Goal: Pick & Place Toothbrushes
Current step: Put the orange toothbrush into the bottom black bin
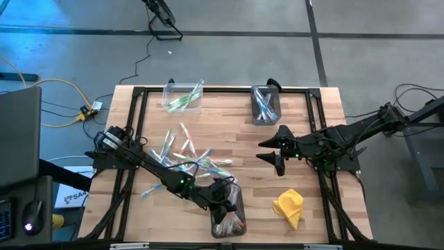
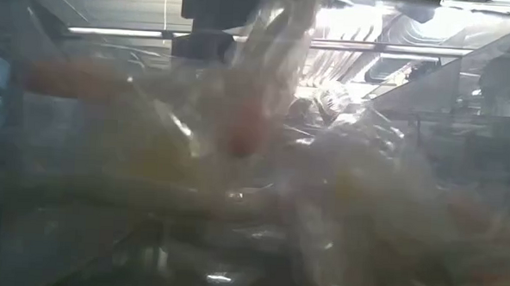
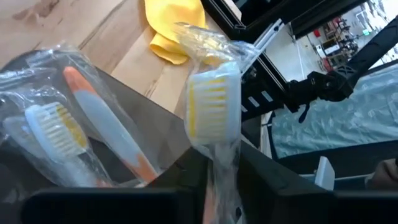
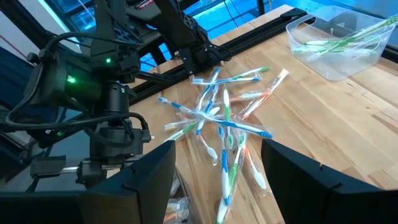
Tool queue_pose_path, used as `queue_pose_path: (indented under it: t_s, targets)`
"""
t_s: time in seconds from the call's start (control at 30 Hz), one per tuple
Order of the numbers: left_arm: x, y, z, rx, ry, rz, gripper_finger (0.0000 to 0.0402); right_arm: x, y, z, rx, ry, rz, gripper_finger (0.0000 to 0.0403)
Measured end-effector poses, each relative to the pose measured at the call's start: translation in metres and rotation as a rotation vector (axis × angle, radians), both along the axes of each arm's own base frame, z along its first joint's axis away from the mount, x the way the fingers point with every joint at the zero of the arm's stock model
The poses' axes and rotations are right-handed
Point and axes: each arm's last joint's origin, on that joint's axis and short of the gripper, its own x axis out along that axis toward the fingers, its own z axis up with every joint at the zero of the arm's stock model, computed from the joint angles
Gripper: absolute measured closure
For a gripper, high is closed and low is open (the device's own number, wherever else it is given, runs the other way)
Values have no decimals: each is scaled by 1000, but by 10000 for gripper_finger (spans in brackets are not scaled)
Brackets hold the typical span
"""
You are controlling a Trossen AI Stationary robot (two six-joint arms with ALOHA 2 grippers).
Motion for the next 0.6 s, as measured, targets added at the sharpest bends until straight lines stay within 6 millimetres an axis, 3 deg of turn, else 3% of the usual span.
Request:
queue_pose_path:
  t_s: [0.23, 0.6]
  targets:
    - [5, 9, 0, -21, 7, 30, 264, 0, 0, -1, -3, 7, 0, 173]
    - [-5, 29, 18, -22, 121, -23, 299, 0, 0, -1, -3, 8, 0, 173]
